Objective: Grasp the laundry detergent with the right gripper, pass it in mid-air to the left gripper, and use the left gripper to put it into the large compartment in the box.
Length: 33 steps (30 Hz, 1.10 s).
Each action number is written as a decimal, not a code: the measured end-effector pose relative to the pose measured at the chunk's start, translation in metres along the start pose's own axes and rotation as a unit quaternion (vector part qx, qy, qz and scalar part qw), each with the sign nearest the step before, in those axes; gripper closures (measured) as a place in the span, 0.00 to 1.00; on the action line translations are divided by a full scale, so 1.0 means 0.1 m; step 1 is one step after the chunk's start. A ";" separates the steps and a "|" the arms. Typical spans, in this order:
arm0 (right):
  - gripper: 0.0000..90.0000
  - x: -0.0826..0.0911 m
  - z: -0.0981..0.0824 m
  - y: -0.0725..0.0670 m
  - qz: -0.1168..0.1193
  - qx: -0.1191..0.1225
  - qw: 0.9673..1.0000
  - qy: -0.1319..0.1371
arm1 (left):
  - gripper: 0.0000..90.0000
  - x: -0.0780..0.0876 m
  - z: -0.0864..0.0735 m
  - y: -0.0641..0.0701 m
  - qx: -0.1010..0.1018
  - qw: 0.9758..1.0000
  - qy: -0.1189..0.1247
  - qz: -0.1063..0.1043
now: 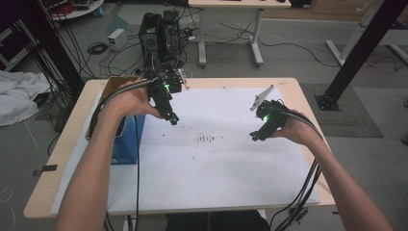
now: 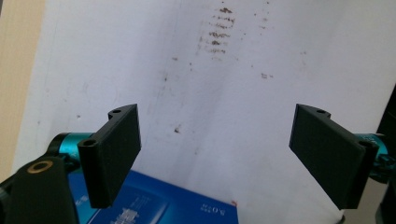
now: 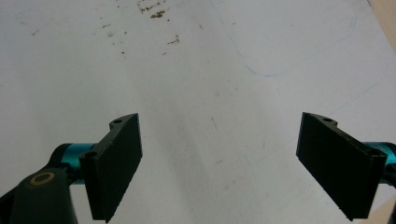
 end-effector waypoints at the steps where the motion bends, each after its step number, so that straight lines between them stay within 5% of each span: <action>1: 0.15 0.00 0.00 0.00 0.000 -0.004 1.000 0.000 | 0.19 -0.04 0.01 0.01 0.001 1.000 0.000 -0.001; 15: 0.15 0.03 -0.01 0.03 -0.008 0.002 1.000 0.004 | 0.19 -0.50 0.11 0.12 0.000 0.999 -0.003 -0.033; 33: 0.15 0.04 -0.02 0.04 -0.013 0.007 1.000 0.006 | 0.19 -0.60 0.12 0.15 -0.003 0.999 -0.010 -0.037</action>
Point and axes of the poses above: each handheld gripper's, and its own axes: x roughly backward along the jaws, z roughly out of its top, y roughly to its right, the point moved 4 cm from there along -x, roughly forward along the jaws, and after that the axes turned 5 degrees about x, right-handed, at the moved point
